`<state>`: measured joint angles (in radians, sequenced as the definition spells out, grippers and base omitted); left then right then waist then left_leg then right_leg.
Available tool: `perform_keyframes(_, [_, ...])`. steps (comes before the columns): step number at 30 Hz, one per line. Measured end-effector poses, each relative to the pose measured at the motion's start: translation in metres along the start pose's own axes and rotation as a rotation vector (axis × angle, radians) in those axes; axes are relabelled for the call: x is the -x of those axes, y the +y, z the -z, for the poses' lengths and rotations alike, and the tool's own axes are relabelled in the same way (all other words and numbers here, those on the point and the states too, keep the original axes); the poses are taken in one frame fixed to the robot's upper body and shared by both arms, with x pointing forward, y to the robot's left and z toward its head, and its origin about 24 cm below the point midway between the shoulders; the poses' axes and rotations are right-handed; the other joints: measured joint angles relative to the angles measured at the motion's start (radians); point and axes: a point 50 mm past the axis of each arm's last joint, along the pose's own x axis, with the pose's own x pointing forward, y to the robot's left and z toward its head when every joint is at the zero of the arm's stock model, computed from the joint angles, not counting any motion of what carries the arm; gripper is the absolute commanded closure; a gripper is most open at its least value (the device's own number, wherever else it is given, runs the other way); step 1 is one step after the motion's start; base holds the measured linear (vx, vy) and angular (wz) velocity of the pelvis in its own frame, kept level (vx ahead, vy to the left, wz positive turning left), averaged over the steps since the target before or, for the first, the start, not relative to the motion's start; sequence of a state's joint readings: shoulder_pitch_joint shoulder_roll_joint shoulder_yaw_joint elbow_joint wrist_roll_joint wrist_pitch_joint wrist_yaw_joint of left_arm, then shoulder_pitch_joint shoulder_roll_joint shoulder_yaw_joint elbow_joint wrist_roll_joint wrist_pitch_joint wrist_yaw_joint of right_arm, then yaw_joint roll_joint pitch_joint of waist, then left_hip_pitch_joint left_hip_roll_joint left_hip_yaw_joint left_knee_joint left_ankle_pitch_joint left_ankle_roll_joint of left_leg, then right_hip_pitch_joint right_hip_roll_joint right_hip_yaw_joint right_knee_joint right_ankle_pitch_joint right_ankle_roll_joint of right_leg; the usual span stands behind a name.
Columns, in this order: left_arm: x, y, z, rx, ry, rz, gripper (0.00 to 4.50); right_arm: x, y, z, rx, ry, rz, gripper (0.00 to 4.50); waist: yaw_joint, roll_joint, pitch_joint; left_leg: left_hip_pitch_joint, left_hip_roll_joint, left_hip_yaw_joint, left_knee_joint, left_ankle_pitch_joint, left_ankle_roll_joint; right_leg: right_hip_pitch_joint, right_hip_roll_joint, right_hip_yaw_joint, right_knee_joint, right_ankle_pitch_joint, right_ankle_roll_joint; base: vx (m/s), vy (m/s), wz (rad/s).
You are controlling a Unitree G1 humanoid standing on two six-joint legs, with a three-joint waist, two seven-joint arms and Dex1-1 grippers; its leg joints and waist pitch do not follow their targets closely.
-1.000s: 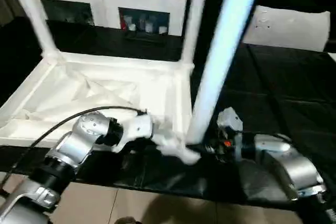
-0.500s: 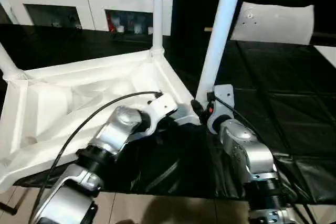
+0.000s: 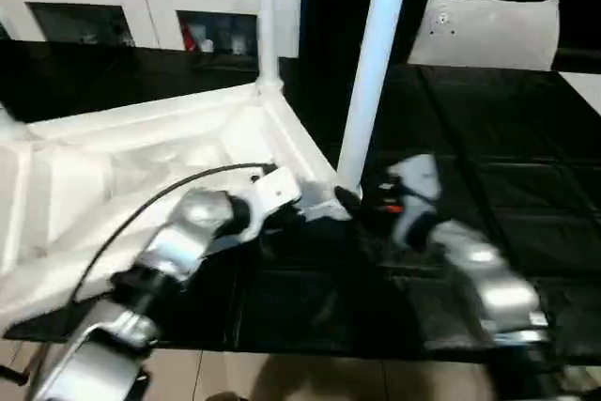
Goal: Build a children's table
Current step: Rotate leg to tighten
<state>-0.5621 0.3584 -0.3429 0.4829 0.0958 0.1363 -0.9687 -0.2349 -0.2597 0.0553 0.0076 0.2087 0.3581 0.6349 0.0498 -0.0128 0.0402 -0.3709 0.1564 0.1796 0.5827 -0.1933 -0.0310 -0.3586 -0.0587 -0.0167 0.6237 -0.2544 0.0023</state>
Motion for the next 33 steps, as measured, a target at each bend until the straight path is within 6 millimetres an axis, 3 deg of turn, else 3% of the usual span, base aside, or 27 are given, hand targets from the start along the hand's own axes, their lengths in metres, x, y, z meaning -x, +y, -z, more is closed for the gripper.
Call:
perform_keyframes(4, [0.012,-0.007,0.005,-0.022,-0.026,0.136,4.50,0.030,-0.005,0.004,0.042,0.088,-0.239,0.30,0.018,0.000,0.000,-0.003,0.000,0.002,0.001,0.002,0.003,-0.003,0.000,0.000,0.000,0.000,0.000,0.000,0.000,0.00])
perform_keyframes(5, [0.014,-0.007,0.006,-0.020,-0.028,0.156,4.50,0.032,-0.006,0.003,0.046,0.096,-0.268,0.10,0.018,0.000,0.000,-0.003,0.000,0.002,0.001,0.002,0.005,-0.003,0.000,0.000,0.000,0.000,0.000,0.000,0.000,0.00])
perform_keyframes(12, [0.028,-0.019,0.012,-0.063,-0.020,0.377,4.50,0.046,-0.003,0.002,0.097,0.188,-0.516,0.03,0.032,-0.006,0.002,-0.003,0.001,0.002,0.003,0.001,0.002,-0.004,-0.001,0.000,0.004,0.000,0.000,0.000,0.000,0.00])
perform_keyframes(21, [0.033,-0.026,0.011,-0.130,-0.011,0.508,4.50,0.036,0.007,0.007,0.086,0.215,-0.667,0.77,0.059,-0.016,0.005,-0.004,0.001,0.005,0.007,0.002,0.003,-0.004,-0.002,0.000,0.005,0.001,-0.002,0.000,0.000,0.00])
perform_keyframes(33, [0.033,-0.027,0.010,-0.144,-0.012,0.510,4.50,0.029,0.011,0.011,0.039,0.238,-0.757,1.83,0.064,-0.020,0.005,-0.004,0.001,0.005,0.007,0.002,0.003,-0.005,-0.002,0.000,0.007,0.001,-0.002,0.000,0.000,0.00])
